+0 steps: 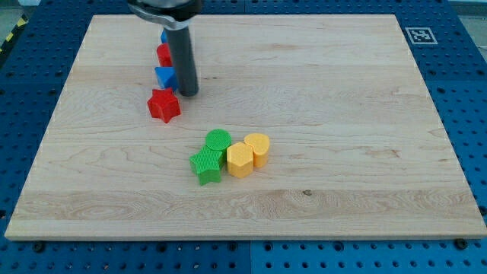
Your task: Push the green blocks towards right
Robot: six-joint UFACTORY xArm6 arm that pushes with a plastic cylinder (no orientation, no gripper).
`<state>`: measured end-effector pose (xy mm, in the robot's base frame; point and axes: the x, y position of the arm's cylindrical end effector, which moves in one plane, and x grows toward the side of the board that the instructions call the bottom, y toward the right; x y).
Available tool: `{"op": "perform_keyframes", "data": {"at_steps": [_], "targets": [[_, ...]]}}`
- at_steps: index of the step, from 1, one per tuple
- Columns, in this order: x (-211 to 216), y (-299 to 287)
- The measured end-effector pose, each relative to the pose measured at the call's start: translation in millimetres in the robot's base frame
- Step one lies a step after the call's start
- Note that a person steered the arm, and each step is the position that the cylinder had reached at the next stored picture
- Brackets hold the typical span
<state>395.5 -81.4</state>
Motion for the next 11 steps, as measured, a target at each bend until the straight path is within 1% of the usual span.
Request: {"op": "perform_keyframes", "data": {"at_steps": [1,2,4,5,7,8,9,10,11], "targets": [[25.3,38.6],[48.7,49.7],[77.9,22.0],[86.2,11.4],[95.0,11.4],[95.1,14.7],[96.5,31.8],[96.6,22.3],[96.6,-11.2]]}}
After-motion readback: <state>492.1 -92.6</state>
